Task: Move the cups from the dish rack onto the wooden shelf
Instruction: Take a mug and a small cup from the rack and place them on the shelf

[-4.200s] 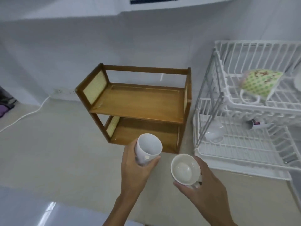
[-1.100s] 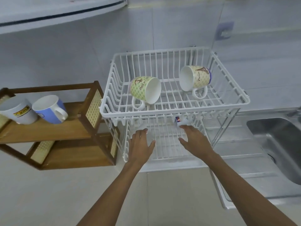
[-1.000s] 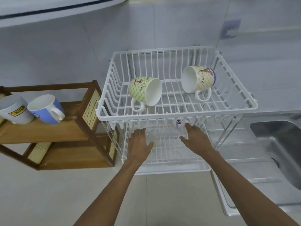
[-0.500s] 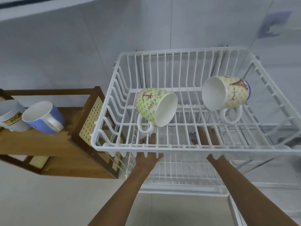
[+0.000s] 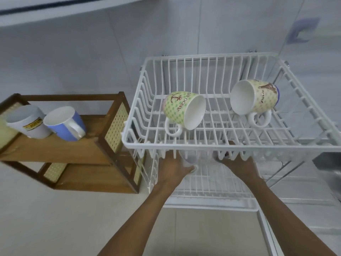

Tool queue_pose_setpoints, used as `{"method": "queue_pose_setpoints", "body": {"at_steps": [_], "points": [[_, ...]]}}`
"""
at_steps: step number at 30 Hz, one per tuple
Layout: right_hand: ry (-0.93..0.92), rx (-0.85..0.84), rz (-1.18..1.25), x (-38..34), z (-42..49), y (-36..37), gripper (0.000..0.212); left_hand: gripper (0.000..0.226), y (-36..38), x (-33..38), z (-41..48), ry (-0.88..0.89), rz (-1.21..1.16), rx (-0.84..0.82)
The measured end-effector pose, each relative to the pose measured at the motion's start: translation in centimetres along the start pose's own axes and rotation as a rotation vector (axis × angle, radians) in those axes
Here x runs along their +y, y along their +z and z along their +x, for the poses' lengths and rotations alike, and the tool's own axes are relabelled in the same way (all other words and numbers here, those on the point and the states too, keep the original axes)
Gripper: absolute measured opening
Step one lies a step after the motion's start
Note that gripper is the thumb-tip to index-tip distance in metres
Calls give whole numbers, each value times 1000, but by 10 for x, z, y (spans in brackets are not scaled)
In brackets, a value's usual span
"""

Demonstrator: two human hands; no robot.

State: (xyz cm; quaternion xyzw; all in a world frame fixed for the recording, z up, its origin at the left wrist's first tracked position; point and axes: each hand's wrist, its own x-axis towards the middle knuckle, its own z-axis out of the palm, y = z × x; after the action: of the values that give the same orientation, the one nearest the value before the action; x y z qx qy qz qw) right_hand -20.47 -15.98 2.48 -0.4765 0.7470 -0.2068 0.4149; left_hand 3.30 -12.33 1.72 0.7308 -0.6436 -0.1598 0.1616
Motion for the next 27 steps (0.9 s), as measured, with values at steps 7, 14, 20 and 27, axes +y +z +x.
{"method": "queue_pose_setpoints", "body": {"at_steps": [7, 14, 20, 27], "points": [[-375, 153, 127, 0, -73, 4, 64, 85, -30, -12, -74, 50, -488, 192], [-341, -52, 178, 11, -131, 42, 60, 85, -64, -76, -151, -8, -736, 247], [-292, -258, 289, -11, -173, 110, 49, 80, -129, -144, -176, -100, -764, 420], [-253, -353, 373, -48, -206, 199, 47, 82, -225, -195, -127, 17, -774, 465]]}}
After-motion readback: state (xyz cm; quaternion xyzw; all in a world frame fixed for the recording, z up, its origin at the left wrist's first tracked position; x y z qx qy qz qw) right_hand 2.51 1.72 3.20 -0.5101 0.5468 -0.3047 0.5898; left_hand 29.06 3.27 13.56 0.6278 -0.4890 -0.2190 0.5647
